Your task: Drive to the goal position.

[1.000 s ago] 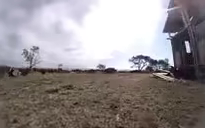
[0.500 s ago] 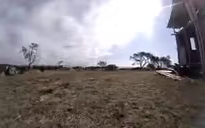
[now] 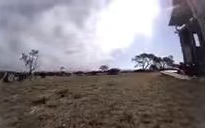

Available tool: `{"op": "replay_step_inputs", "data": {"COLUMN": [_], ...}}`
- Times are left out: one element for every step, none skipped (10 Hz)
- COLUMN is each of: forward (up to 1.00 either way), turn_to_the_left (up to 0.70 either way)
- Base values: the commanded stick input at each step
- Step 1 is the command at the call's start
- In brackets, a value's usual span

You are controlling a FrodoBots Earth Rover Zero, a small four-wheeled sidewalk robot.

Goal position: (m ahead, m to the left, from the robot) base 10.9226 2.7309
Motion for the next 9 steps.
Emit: {"op": "replay_step_inputs", "data": {"forward": [0.7,0.7,0.7,0.7,0.7,0.7,0.7,0.7,0.7], "turn_to_the_left": [0.0,0.0,0.0,0.0,0.0,0.0,0.0,0.0,0.0]}}
